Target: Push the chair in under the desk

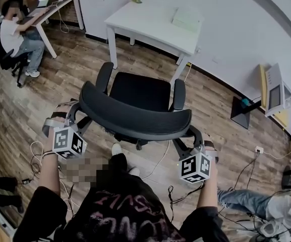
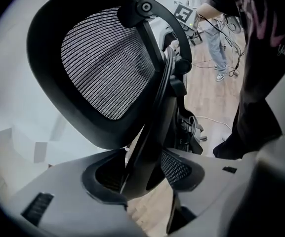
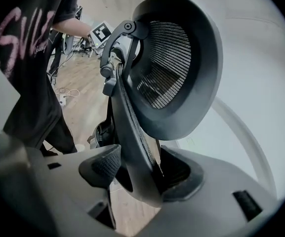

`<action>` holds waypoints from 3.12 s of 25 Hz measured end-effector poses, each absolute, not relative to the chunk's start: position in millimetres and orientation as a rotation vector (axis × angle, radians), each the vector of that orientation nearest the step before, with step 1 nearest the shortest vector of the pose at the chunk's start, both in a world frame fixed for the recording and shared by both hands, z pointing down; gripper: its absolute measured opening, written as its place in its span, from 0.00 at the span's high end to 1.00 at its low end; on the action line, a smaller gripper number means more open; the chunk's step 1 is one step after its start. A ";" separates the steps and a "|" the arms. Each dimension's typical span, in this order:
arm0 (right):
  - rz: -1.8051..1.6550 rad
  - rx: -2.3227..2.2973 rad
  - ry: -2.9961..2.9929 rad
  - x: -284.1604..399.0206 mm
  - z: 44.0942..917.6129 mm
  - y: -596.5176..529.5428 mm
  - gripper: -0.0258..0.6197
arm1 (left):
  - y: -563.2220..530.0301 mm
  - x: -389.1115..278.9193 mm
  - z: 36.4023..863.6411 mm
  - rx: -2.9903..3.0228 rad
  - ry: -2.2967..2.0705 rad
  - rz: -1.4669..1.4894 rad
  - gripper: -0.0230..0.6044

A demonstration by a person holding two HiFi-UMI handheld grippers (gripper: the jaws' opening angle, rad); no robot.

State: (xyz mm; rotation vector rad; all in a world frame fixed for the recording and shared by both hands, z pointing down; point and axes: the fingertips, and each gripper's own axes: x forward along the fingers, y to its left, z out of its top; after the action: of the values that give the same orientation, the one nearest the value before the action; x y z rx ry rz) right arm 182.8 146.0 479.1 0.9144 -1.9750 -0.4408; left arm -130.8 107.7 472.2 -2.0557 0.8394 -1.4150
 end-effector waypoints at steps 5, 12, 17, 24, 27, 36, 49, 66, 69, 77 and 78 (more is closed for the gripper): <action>-0.434 0.915 -1.963 181.9 480.8 146.3 0.56 | 106.2 -131.8 474.2 -2.047 0.845 -1.430 0.59; -0.430 0.908 -1.959 179.2 480.8 140.8 0.56 | 100.5 -134.6 474.5 -2.070 0.854 -1.416 0.59; -0.443 0.911 -1.960 177.8 479.2 135.4 0.56 | 95.9 -136.1 473.0 -2.080 0.874 -1.398 0.58; -0.442 0.914 -1.943 178.7 482.5 122.0 0.56 | 81.9 -135.2 474.7 -2.075 0.893 -1.399 0.58; -0.439 0.915 -1.938 178.3 482.6 111.3 0.56 | 70.1 -135.2 475.0 -2.072 0.897 -1.404 0.58; -0.456 0.931 -1.933 177.2 482.6 70.1 0.56 | 28.8 -136.4 474.9 -2.091 0.904 -1.396 0.58; -0.439 0.947 -1.906 172.5 483.1 -2.0 0.55 | -46.7 -140.9 474.7 -2.116 0.887 -1.387 0.58; -0.370 1.002 -1.840 170.9 485.6 -74.0 0.55 | -127.7 -142.5 475.1 -2.150 0.818 -1.379 0.58; -0.365 1.010 -1.830 169.0 485.9 -83.7 0.55 | -139.1 -144.2 475.7 -2.156 0.804 -1.375 0.58; -0.382 1.042 -1.807 169.7 487.2 -103.8 0.55 | -160.3 -143.4 476.8 -2.157 0.789 -1.357 0.58; -0.383 1.045 -1.806 170.0 487.0 -105.9 0.55 | -162.5 -143.1 476.6 -2.156 0.789 -1.357 0.58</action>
State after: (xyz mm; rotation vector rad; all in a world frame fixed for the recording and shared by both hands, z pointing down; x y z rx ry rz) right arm 170.0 -105.9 487.0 1.0446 -1.8059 -0.3835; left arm -143.1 -162.5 476.6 -2.1564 0.7894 -1.3574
